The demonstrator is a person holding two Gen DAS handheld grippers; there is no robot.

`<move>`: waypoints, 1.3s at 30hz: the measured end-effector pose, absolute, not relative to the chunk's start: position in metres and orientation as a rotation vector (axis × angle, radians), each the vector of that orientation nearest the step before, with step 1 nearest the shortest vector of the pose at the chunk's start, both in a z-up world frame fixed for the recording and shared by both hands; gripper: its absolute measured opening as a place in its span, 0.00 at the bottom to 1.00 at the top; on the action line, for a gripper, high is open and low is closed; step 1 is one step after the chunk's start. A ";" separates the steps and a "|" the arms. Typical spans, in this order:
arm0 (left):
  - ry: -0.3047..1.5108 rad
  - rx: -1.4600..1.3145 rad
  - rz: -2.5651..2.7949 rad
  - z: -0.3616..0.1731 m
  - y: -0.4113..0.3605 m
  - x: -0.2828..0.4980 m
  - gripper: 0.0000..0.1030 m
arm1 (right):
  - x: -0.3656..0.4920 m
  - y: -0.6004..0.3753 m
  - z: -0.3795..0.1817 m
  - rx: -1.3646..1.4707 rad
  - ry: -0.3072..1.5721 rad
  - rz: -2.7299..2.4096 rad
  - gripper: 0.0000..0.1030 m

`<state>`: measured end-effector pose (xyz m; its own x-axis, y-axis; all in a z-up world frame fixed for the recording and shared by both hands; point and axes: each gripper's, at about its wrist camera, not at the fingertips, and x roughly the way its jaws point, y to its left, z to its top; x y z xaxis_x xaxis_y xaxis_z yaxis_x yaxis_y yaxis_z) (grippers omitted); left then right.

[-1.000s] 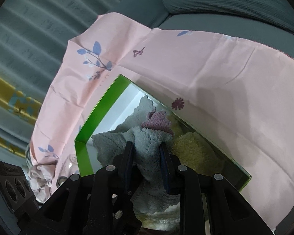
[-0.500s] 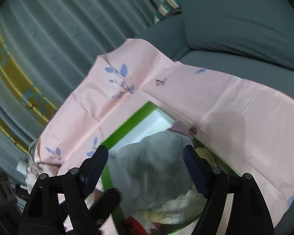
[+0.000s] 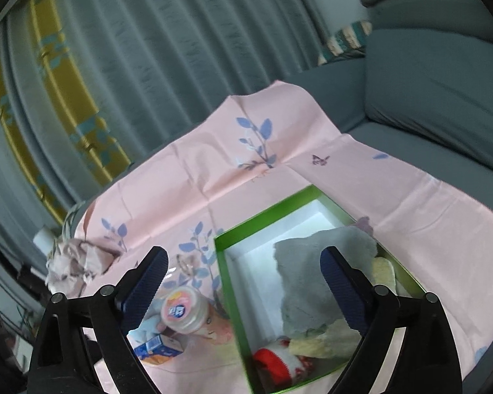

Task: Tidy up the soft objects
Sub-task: 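Move the right tool to the light blue plush toy, then close the right gripper on the light blue plush toy and lift it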

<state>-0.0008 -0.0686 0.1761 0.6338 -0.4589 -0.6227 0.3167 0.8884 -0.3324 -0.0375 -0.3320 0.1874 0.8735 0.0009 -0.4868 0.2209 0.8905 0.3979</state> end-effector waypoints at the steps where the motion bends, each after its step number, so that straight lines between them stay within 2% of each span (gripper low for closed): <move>1: 0.770 -0.204 -0.424 0.174 -0.058 -0.002 0.88 | -0.038 -0.327 0.189 0.456 0.500 -0.108 0.91; 3: 0.765 -0.222 -0.365 0.170 -0.032 -0.007 0.99 | -0.038 -0.318 0.192 0.454 0.507 -0.067 0.91; 9: 0.778 -0.298 -0.232 0.145 0.034 -0.016 0.99 | -0.038 -0.274 0.201 0.406 0.537 0.053 0.91; 15: 0.832 -0.325 -0.068 0.107 0.075 -0.007 0.99 | -0.023 -0.211 0.192 0.307 0.645 0.160 0.91; 22: 0.887 -0.349 0.005 0.090 0.101 0.003 0.99 | 0.024 -0.122 0.158 0.162 0.856 0.247 0.91; 31: 0.882 -0.407 0.025 0.094 0.118 0.000 0.99 | 0.110 -0.070 0.093 -0.039 1.078 0.107 0.91; 35: 0.866 -0.374 0.073 0.096 0.121 0.001 0.99 | 0.126 -0.063 0.080 -0.152 1.081 0.009 0.91; 38: 0.868 -0.381 0.074 0.095 0.124 0.001 0.99 | 0.135 -0.060 0.067 -0.176 1.134 0.012 0.77; 39: 0.871 -0.389 0.065 0.095 0.124 0.002 0.99 | 0.137 -0.060 0.065 -0.191 1.132 0.001 0.67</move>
<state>0.0015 0.1245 0.0951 0.6466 -0.1011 -0.7561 -0.2125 0.9281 -0.3058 0.1368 -0.0602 0.0648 0.4263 -0.0957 -0.8995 -0.0978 0.9837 -0.1509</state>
